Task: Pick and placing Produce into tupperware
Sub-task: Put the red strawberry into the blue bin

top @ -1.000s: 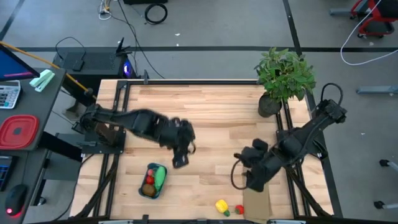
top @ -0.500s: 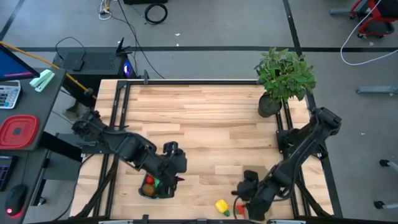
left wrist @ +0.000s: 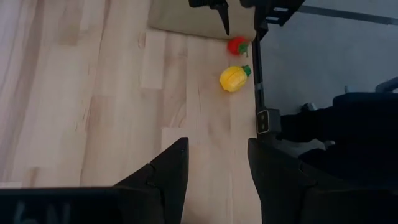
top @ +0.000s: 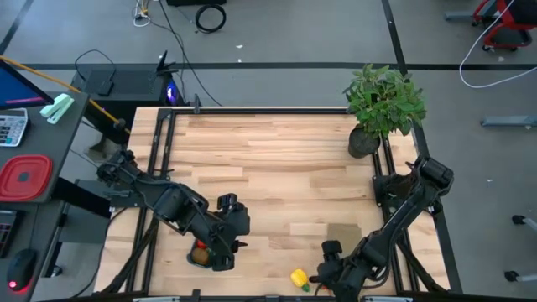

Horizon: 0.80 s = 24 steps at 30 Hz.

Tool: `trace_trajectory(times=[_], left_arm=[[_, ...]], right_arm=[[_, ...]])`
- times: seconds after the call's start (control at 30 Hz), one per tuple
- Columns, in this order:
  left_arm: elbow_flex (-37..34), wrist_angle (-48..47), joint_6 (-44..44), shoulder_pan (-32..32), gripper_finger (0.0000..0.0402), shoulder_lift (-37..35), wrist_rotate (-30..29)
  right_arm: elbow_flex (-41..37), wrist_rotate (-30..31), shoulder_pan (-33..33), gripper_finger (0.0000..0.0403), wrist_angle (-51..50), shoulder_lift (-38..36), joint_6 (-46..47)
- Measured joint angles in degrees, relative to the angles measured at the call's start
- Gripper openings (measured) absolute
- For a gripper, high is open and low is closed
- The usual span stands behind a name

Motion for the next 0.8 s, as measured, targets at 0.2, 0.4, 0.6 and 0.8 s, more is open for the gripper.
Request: trace_trajectory(times=[0.2, 0.4, 0.6, 0.8], left_arm=[[0.0, -0.03, 0.02, 0.02, 0.0172, 0.0, 0.0], [0.0, -0.04, 0.02, 0.04, 0.0172, 0.0, 0.0], [0.0, -0.04, 0.04, 0.06, 0.0172, 0.0, 0.0], [0.0, -0.1, 0.07, 0.07, 0.0172, 0.0, 0.0]], right_arm=[[0.0, -0.19, 0.56, 0.0268, -0.01, 3.04, -1.33], [0.0, -0.32, 0.52, 0.0268, 0.74, 5.63, -1.4], [0.0, -3.57, 0.54, 0.0268, 1.26, 8.13, -1.38], [0.0, -3.55, 0.54, 0.0268, 2.27, 8.25, -1.3]])
